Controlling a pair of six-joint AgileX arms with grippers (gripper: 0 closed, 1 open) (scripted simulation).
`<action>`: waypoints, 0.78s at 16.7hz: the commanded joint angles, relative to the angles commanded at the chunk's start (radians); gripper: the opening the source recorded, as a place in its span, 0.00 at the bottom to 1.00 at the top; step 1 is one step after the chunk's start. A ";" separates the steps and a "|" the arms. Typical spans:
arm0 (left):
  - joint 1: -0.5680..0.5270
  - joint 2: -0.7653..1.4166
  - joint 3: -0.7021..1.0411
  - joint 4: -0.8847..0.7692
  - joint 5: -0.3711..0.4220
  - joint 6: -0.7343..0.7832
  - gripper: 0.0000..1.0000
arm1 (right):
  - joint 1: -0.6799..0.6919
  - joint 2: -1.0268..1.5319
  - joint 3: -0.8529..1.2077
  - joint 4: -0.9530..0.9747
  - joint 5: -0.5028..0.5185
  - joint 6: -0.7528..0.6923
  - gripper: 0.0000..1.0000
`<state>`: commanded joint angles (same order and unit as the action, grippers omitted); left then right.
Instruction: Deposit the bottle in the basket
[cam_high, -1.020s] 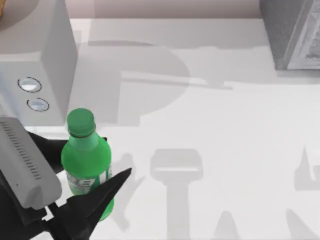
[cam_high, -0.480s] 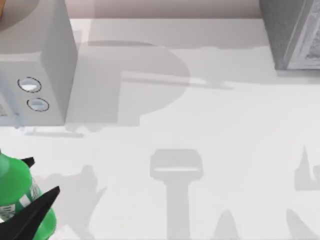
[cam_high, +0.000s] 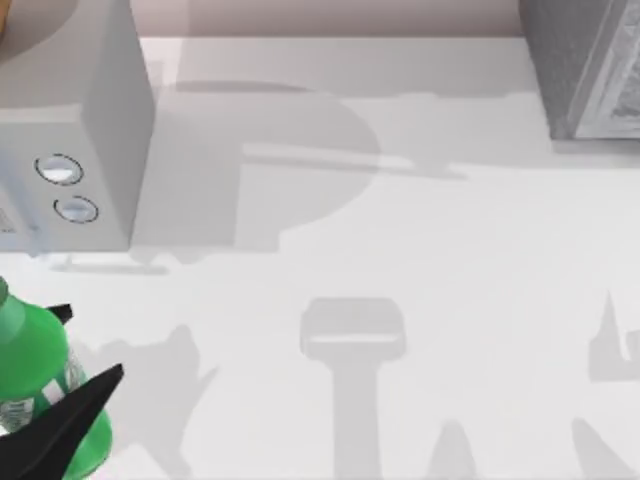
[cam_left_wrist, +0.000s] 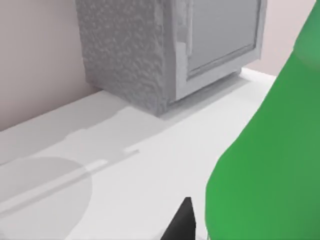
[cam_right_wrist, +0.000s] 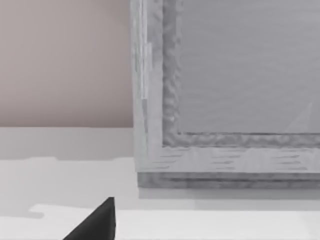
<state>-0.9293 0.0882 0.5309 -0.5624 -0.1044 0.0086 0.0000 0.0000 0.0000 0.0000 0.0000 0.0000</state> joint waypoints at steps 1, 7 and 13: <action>0.026 0.040 0.034 0.000 0.020 0.007 0.00 | 0.000 0.000 0.000 0.000 0.000 0.000 1.00; 0.318 0.460 0.415 0.013 0.110 0.022 0.00 | 0.000 0.000 0.000 0.000 0.000 0.000 1.00; 0.628 0.941 0.775 0.053 0.164 0.014 0.00 | 0.000 0.000 0.000 0.000 0.000 0.000 1.00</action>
<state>-0.3010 1.0295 1.3054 -0.5098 0.0599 0.0229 0.0000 0.0000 0.0000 0.0000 0.0000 0.0000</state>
